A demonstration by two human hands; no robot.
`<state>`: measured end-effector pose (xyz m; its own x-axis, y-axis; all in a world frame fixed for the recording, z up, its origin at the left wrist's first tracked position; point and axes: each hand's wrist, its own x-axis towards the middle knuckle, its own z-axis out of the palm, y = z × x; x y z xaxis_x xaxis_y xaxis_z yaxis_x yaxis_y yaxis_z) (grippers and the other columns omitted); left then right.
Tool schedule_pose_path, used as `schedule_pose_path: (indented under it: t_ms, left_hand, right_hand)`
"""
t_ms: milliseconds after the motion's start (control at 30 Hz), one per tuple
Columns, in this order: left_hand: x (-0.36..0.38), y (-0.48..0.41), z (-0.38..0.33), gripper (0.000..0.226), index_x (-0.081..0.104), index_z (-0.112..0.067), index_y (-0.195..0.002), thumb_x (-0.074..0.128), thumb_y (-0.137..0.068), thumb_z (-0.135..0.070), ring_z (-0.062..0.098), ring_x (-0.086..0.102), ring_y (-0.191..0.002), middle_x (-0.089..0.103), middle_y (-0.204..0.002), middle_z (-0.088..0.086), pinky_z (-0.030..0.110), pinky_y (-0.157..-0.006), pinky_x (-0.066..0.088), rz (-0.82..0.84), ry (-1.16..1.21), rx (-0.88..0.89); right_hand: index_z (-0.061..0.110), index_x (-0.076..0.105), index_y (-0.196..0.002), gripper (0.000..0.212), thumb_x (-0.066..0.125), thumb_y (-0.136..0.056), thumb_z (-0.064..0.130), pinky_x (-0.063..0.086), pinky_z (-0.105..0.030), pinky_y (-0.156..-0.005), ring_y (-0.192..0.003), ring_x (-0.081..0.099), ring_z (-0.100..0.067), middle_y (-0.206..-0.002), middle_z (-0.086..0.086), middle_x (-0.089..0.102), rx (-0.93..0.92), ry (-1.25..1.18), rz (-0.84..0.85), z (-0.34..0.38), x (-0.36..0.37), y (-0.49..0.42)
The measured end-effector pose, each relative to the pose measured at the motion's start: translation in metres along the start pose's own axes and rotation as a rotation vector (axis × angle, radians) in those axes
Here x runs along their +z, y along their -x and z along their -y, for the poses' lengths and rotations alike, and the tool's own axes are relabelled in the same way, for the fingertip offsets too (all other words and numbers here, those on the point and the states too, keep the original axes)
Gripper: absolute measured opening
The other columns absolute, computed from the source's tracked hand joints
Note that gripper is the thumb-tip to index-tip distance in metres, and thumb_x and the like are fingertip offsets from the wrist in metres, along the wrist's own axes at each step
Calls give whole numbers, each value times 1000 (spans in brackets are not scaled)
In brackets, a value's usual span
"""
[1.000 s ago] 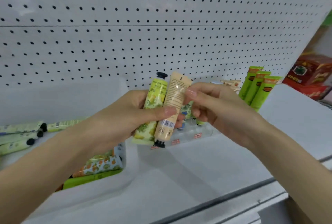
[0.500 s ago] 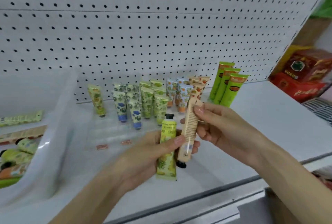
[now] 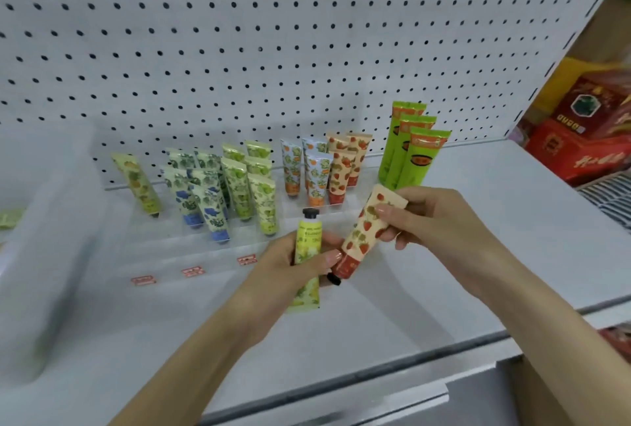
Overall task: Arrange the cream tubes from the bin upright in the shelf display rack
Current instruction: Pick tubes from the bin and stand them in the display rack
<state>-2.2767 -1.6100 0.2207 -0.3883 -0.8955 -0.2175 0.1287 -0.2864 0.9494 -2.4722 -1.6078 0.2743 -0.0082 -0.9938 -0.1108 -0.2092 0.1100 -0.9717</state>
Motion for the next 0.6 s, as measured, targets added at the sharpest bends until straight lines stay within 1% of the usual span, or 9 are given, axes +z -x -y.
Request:
schedule_pose_path:
  t_ms: [67, 133, 233, 300, 367, 433, 467, 533, 600]
  left_hand:
    - [-3, -1, 6, 22, 63, 2, -103, 61, -84, -8, 25, 69, -93, 71, -101, 16, 32, -83, 56, -50, 26, 30]
    - [-7, 0, 13, 24, 62, 2, -103, 61, -82, -10, 24, 69, -94, 71, -102, 15, 33, -82, 57, -77, 64, 35]
    - [-11, 3, 24, 23, 64, -2, -102, 60, -82, -12, 20, 67, -74, 71, -88, 11, 27, -68, 56, -102, 72, 24]
    - [-14, 4, 29, 18, 65, -6, -100, 58, -85, -13, 15, 60, -63, 66, -79, 8, 23, -58, 51, -123, 59, 31]
    - [-16, 5, 30, 21, 67, -11, -97, 57, -83, -22, 12, 53, -58, 63, -75, 5, 21, -53, 44, -138, 80, 31]
    - [-19, 6, 30, 25, 67, -12, -95, 55, -82, -29, 12, 50, -57, 62, -74, 3, 21, -52, 41, -138, 132, 22]
    - [-20, 6, 29, 25, 68, -13, -94, 54, -82, -30, 12, 49, -57, 62, -73, 3, 21, -53, 41, -134, 157, 21]
    - [-20, 6, 29, 26, 67, -12, -93, 54, -82, -31, 12, 49, -57, 62, -74, 3, 22, -53, 41, -127, 180, 20]
    - [-19, 5, 30, 27, 67, -12, -94, 54, -81, -31, 12, 49, -58, 62, -74, 3, 21, -52, 41, -127, 180, 23]
  right_hand:
    - [4, 70, -89, 8, 63, -87, 9, 51, -18, -54, -58, 65, -9, -70, -6, 72, -28, -7, -88, 0, -4, -5]
    - [5, 69, -88, 7, 62, -89, 8, 52, -19, -55, -59, 67, -12, -71, -7, 72, -83, 45, -160, 1, -9, -11]
    - [12, 69, -83, 16, 57, -93, 10, 55, -22, -61, -64, 69, -15, -71, -6, 72, -184, 192, -216, 4, -12, -19]
    - [21, 68, -76, 23, 57, -93, 9, 56, -21, -63, -62, 69, -11, -74, -2, 69, -255, 291, -263, 9, -12, -23]
    - [25, 66, -74, 25, 58, -92, 9, 53, -14, -60, -60, 67, -5, -77, 3, 66, -309, 398, -284, 16, -10, -25]
    - [23, 65, -76, 18, 60, -91, 14, 49, -10, -57, -57, 65, 1, -72, 7, 66, -326, 562, -257, 30, -9, -28]
    - [21, 65, -78, 13, 62, -90, 18, 50, -13, -61, -57, 64, 1, -69, 8, 66, -323, 680, -235, 39, -10, -31]
    - [22, 65, -76, 10, 66, -87, 24, 53, -29, -71, -62, 62, -4, -71, 8, 66, -300, 927, -172, 60, -13, -37]
    - [23, 66, -75, 9, 70, -83, 24, 50, -33, -72, -71, 61, -9, -74, 9, 67, -272, 1092, -85, 82, -15, -43]
